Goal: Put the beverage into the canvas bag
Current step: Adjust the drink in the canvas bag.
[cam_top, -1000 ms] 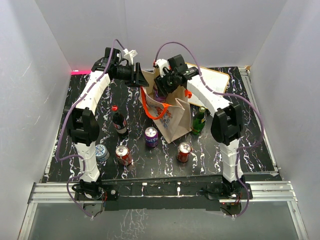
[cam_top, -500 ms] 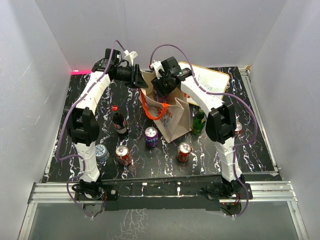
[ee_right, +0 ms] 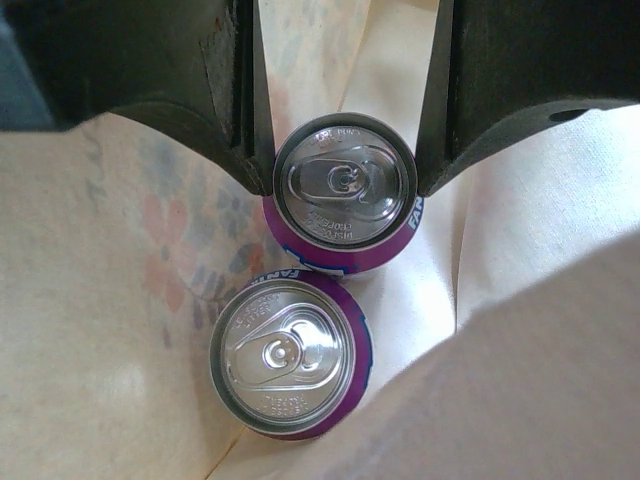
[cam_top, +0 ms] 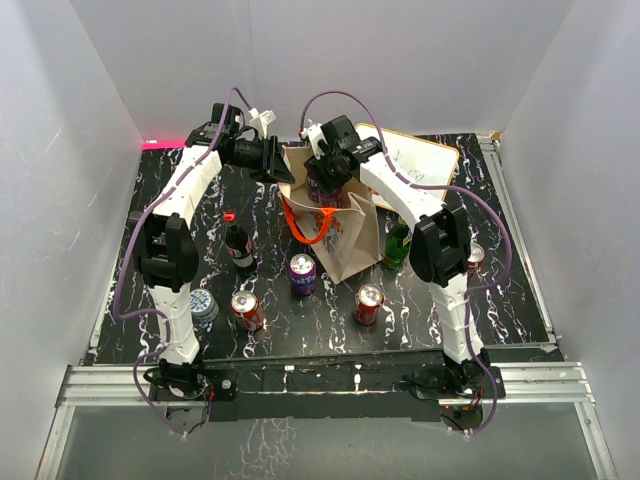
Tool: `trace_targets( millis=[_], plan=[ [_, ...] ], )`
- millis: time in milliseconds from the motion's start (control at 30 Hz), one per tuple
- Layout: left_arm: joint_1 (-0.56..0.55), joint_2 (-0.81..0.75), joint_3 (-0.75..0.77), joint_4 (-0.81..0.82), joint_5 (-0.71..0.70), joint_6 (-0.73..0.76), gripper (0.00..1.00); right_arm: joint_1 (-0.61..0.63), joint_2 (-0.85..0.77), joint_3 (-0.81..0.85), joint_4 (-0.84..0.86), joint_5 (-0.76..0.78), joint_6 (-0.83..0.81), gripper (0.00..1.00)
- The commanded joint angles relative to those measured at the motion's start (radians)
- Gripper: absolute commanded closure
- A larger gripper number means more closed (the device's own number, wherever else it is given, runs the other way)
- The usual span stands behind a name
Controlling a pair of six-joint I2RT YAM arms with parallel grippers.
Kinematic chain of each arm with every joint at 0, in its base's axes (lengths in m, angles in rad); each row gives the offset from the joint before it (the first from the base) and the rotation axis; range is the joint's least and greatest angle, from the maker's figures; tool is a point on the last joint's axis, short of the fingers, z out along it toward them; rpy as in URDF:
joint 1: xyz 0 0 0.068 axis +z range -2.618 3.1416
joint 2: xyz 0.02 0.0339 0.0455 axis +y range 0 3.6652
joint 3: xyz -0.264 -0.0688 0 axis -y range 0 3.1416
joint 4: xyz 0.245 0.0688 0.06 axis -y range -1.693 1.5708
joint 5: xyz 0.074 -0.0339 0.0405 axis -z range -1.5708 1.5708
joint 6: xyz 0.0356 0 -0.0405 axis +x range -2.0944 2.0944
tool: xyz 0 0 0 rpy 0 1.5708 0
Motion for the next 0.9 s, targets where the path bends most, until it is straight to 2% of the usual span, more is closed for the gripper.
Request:
trace_targets(
  millis=[0, 267, 500, 567, 733, 867],
  plan=[
    [0.006, -0.058, -0.007, -0.029, 0.012, 0.024, 0.72, -0.013, -0.004, 0.04, 0.132, 0.071, -0.038, 0.92],
    [0.006, -0.061, -0.007, -0.023, 0.02, 0.018, 0.75, -0.017, -0.017, -0.025, 0.163, 0.122, -0.075, 0.89],
    [0.006, -0.062, -0.01, -0.019, 0.019, 0.014, 0.75, -0.018, -0.022, -0.075, 0.174, 0.137, -0.095, 0.65],
    [0.006, -0.058, -0.006, -0.015, 0.017, 0.009, 0.74, -0.018, -0.026, -0.079, 0.179, 0.139, -0.1, 0.61],
    [0.005, -0.038, 0.026, -0.018, 0.01, -0.005, 0.67, -0.018, -0.025, -0.063, 0.18, 0.137, -0.105, 0.51],
    [0.004, -0.025, 0.044, -0.018, 0.007, -0.011, 0.63, -0.019, -0.029, -0.046, 0.179, 0.127, -0.102, 0.39]
  ],
)
